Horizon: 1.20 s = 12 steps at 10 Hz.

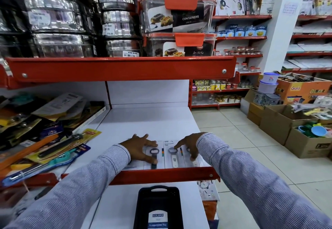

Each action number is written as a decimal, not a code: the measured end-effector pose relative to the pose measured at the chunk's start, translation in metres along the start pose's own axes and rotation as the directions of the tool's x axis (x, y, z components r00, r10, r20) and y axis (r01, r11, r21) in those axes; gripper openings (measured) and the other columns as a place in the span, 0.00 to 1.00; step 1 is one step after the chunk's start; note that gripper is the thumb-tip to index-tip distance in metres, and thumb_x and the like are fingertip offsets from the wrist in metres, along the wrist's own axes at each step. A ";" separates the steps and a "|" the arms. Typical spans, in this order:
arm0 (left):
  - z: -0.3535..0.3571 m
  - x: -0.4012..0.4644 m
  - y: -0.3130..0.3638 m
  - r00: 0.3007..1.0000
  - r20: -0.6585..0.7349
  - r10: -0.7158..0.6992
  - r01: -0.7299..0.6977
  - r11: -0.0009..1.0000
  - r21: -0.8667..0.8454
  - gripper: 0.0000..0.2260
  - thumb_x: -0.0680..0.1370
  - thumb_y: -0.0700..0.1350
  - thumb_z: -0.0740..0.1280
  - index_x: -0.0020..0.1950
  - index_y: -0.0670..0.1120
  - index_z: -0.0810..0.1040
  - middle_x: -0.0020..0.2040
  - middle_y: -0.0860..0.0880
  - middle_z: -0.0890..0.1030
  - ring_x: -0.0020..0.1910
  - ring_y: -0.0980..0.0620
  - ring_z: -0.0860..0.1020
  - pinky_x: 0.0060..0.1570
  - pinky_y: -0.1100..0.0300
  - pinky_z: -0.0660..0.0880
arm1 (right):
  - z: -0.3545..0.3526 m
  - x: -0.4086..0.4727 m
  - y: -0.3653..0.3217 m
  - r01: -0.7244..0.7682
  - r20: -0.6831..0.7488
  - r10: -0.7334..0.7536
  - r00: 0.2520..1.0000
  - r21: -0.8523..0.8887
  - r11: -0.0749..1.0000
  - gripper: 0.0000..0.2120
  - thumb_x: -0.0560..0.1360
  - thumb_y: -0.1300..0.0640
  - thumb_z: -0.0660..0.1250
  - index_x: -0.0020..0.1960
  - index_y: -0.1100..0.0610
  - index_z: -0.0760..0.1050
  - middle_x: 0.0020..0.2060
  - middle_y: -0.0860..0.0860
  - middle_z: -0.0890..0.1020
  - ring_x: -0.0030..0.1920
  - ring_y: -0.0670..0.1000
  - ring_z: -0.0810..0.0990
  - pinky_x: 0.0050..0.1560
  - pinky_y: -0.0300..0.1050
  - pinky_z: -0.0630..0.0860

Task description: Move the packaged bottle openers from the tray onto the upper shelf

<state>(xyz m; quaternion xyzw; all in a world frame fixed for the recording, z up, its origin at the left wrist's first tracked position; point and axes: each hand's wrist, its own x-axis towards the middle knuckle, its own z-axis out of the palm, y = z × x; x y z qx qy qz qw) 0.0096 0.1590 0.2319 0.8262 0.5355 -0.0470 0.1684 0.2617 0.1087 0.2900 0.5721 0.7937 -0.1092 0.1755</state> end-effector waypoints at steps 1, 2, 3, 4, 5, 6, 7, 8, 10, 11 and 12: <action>-0.015 -0.005 -0.014 0.999 -0.003 0.039 -0.039 0.998 -0.044 0.46 0.57 0.81 0.64 0.73 0.70 0.58 0.81 0.57 0.51 0.81 0.46 0.44 0.79 0.42 0.42 | 0.000 0.001 -0.001 -0.006 -0.005 0.006 1.000 -0.008 1.000 0.37 0.67 0.58 0.78 0.71 0.41 0.68 0.66 0.50 0.77 0.64 0.53 0.78 0.65 0.47 0.74; -0.041 -0.018 -0.036 0.998 0.050 -0.040 0.038 0.998 0.048 0.50 0.60 0.77 0.66 0.77 0.60 0.58 0.81 0.55 0.54 0.81 0.50 0.48 0.80 0.49 0.46 | 0.002 0.004 0.002 -0.006 -0.011 0.006 1.000 -0.017 1.000 0.37 0.66 0.57 0.79 0.70 0.39 0.68 0.66 0.49 0.78 0.63 0.52 0.78 0.65 0.47 0.75; -0.046 -0.029 -0.060 0.987 0.118 -0.108 0.092 0.986 0.138 0.41 0.68 0.66 0.73 0.77 0.59 0.61 0.81 0.52 0.59 0.79 0.50 0.57 0.78 0.53 0.52 | 0.000 -0.002 -0.001 -0.004 -0.010 0.004 1.000 -0.005 1.000 0.36 0.68 0.58 0.77 0.71 0.41 0.68 0.66 0.50 0.77 0.64 0.53 0.78 0.65 0.47 0.74; -0.036 -0.039 -0.063 0.989 0.124 -0.083 0.072 0.993 0.094 0.45 0.62 0.71 0.73 0.76 0.63 0.61 0.80 0.54 0.61 0.78 0.50 0.59 0.79 0.51 0.53 | -0.004 -0.011 -0.006 0.007 -0.007 -0.007 1.000 -0.005 1.000 0.34 0.70 0.61 0.75 0.72 0.45 0.67 0.67 0.51 0.76 0.66 0.54 0.76 0.66 0.47 0.72; -0.035 -0.044 -0.055 0.990 0.132 -0.044 0.037 0.998 0.060 0.52 0.51 0.79 0.69 0.74 0.67 0.62 0.80 0.56 0.61 0.78 0.50 0.59 0.79 0.49 0.53 | -0.005 -0.017 -0.009 0.017 0.001 -0.017 1.000 0.002 1.000 0.33 0.71 0.62 0.74 0.72 0.46 0.67 0.68 0.53 0.75 0.67 0.55 0.75 0.67 0.47 0.71; -0.036 -0.047 -0.046 0.991 0.130 -0.026 0.020 0.999 0.042 0.54 0.49 0.77 0.69 0.74 0.64 0.64 0.79 0.56 0.62 0.78 0.51 0.59 0.78 0.52 0.53 | -0.004 -0.017 -0.011 0.014 -0.002 -0.014 1.000 -0.004 1.000 0.34 0.71 0.61 0.74 0.73 0.46 0.66 0.69 0.52 0.75 0.68 0.54 0.75 0.67 0.47 0.71; -0.035 -0.049 -0.042 0.993 0.116 -0.019 0.015 0.999 0.038 0.56 0.46 0.78 0.68 0.73 0.63 0.66 0.78 0.57 0.63 0.77 0.52 0.61 0.78 0.52 0.55 | -0.002 -0.016 -0.011 0.010 -0.006 -0.010 1.000 -0.013 1.000 0.34 0.71 0.61 0.74 0.73 0.45 0.66 0.69 0.52 0.75 0.68 0.54 0.74 0.66 0.47 0.71; -0.036 -0.053 -0.035 0.992 0.118 -0.043 0.039 0.999 0.035 0.51 0.53 0.75 0.72 0.74 0.61 0.66 0.78 0.56 0.63 0.77 0.51 0.62 0.77 0.52 0.57 | 0.000 -0.013 -0.009 -0.007 -0.013 0.007 1.000 -0.016 1.000 0.34 0.70 0.60 0.75 0.72 0.43 0.67 0.68 0.51 0.75 0.67 0.54 0.75 0.66 0.48 0.72; -0.035 -0.063 -0.028 0.989 0.106 -0.100 0.095 0.994 0.048 0.45 0.63 0.68 0.75 0.77 0.61 0.60 0.80 0.53 0.59 0.79 0.50 0.57 0.78 0.51 0.53 | 0.001 -0.005 -0.007 -0.040 0.018 0.040 0.999 -0.039 0.998 0.38 0.70 0.60 0.75 0.74 0.43 0.62 0.73 0.50 0.69 0.71 0.54 0.70 0.72 0.50 0.68; -0.036 -0.073 -0.021 0.998 0.021 -0.055 0.053 0.995 0.082 0.51 0.60 0.76 0.69 0.78 0.59 0.56 0.81 0.50 0.56 0.80 0.49 0.55 0.78 0.53 0.52 | 0.003 -0.009 -0.008 -0.039 -0.101 0.044 0.994 0.047 0.998 0.39 0.72 0.62 0.73 0.76 0.44 0.58 0.76 0.52 0.64 0.75 0.54 0.65 0.75 0.51 0.64; -0.037 -0.095 0.002 0.952 -0.298 0.076 -0.022 0.983 0.180 0.38 0.73 0.67 0.66 0.79 0.56 0.58 0.81 0.52 0.58 0.79 0.50 0.58 0.77 0.52 0.58 | -0.003 -0.031 -0.017 0.082 -0.483 0.036 0.875 0.221 0.972 0.33 0.75 0.63 0.68 0.74 0.43 0.63 0.76 0.52 0.64 0.75 0.53 0.64 0.74 0.50 0.62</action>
